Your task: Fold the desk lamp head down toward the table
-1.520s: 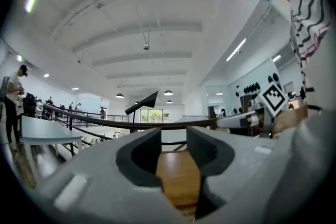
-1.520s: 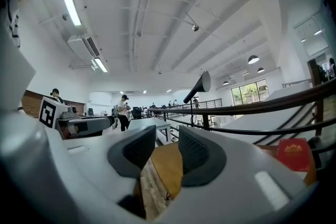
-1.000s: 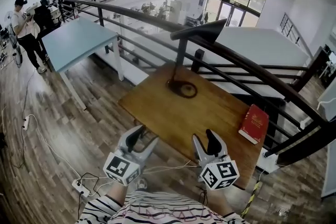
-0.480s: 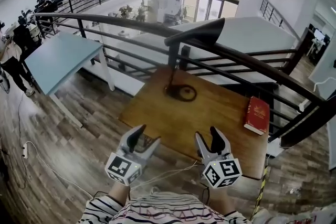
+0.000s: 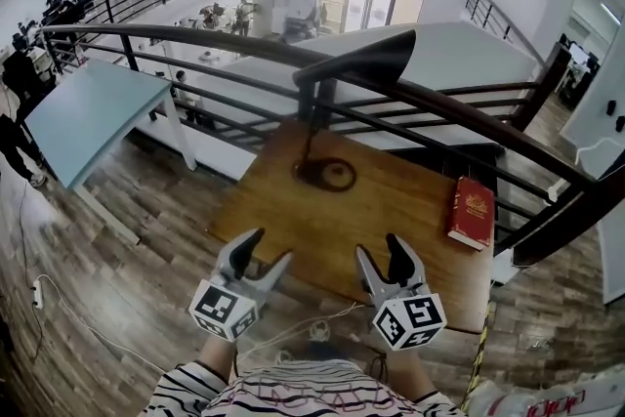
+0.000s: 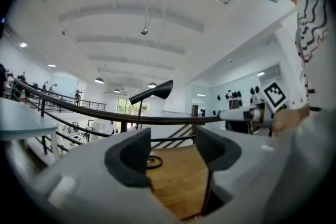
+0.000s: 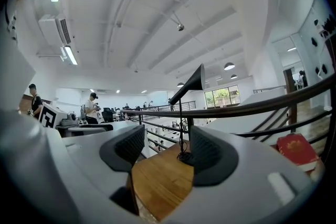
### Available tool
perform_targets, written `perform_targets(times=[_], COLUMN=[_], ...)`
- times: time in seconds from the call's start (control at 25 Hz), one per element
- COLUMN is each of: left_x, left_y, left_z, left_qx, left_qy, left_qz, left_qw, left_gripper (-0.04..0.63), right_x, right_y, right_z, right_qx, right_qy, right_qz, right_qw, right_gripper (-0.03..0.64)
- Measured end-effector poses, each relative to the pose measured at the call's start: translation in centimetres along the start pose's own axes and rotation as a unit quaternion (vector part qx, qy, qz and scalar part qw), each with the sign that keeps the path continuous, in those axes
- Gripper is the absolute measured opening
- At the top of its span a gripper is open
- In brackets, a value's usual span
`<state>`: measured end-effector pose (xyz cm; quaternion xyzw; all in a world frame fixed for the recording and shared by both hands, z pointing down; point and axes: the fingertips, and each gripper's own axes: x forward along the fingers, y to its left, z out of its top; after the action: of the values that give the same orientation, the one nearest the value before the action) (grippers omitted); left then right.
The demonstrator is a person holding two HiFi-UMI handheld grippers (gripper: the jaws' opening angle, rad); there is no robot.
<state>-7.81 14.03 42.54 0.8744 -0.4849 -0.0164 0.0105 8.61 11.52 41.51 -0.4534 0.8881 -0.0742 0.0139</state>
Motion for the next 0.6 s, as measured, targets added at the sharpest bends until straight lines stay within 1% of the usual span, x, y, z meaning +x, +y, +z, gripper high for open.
perform_targets(times=[0.12,0.36,0.6], left_x=[2.1,6.9,12.4], left_y=[0.7,3.8,5.2], left_z=[0.0,0.5,0.4], left_qx=[-0.001,-0.004,-0.001], left_qy=[-0.001,-0.009,-0.014], left_qz=[0.003,0.018,0.033], left_qw=[1.0000,0.9998,0.9994], left_gripper=[0.264,0.264,0.264], right_x=[1.7,6.7,10.5], right_y=[-1.6,-5.1,-9.0], right_z=[0.4,2.0,4.1], right_qx=[-0.003,-0.014,-0.036], right_qy=[0.000,-0.005,-0.014], right_qz=[0.005,0.021,0.047], right_qw=[1.000,1.000,0.998], right_gripper=[0.262,0.270,0.272])
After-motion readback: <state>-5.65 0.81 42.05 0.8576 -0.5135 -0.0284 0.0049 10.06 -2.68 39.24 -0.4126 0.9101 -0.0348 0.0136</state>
